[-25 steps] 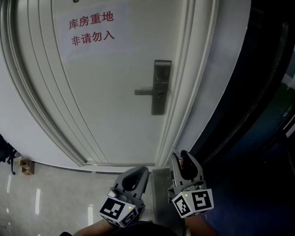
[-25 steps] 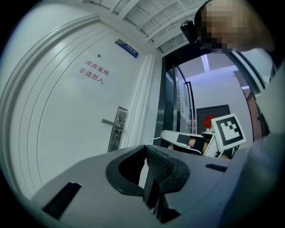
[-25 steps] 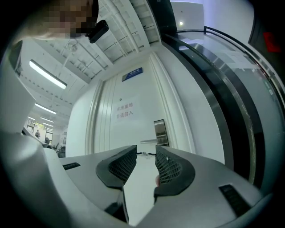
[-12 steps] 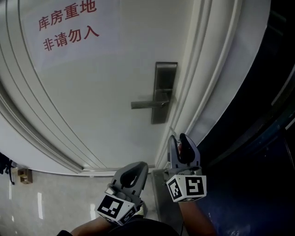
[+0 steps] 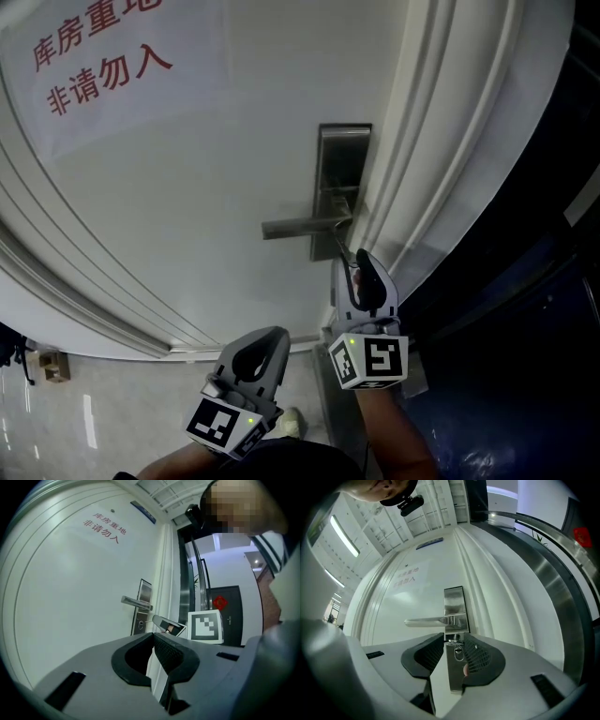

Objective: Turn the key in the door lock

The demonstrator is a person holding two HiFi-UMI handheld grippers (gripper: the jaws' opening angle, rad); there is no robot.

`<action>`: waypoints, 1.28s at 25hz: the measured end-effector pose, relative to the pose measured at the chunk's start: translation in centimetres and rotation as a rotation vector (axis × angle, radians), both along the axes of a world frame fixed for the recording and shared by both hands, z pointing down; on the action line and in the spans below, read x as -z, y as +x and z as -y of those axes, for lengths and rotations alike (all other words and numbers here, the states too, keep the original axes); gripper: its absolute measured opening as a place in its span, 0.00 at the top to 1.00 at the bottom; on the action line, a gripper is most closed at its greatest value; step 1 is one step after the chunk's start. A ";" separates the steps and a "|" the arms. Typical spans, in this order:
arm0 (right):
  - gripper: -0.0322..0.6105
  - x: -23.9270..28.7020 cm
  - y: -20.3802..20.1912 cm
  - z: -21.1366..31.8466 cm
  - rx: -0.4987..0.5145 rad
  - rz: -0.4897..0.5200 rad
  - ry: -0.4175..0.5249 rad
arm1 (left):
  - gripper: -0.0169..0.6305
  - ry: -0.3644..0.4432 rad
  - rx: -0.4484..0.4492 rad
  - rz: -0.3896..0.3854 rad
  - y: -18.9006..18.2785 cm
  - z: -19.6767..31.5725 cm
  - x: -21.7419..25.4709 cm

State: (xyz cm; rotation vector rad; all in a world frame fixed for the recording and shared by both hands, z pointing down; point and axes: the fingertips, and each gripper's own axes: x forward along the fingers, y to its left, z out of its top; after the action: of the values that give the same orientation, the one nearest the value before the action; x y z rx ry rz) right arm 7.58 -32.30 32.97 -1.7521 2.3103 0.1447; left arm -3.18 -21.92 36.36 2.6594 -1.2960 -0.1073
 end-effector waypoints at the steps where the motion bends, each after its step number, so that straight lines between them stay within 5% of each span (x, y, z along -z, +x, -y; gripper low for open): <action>1: 0.74 -0.2 -0.1 0.3 0.000 -0.002 0.001 | 0.95 -0.001 -0.001 0.001 0.0 0.2 -0.1; 32: 0.74 -2.7 -0.8 3.3 -0.027 -0.039 -0.021 | 0.95 -0.044 -0.009 0.000 -0.8 3.4 -1.5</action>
State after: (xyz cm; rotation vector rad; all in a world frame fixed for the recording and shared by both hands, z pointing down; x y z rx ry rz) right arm 6.79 -35.62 35.64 -1.8070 2.3242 0.1615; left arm -4.02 -25.35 37.90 2.6279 -1.2715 -0.0757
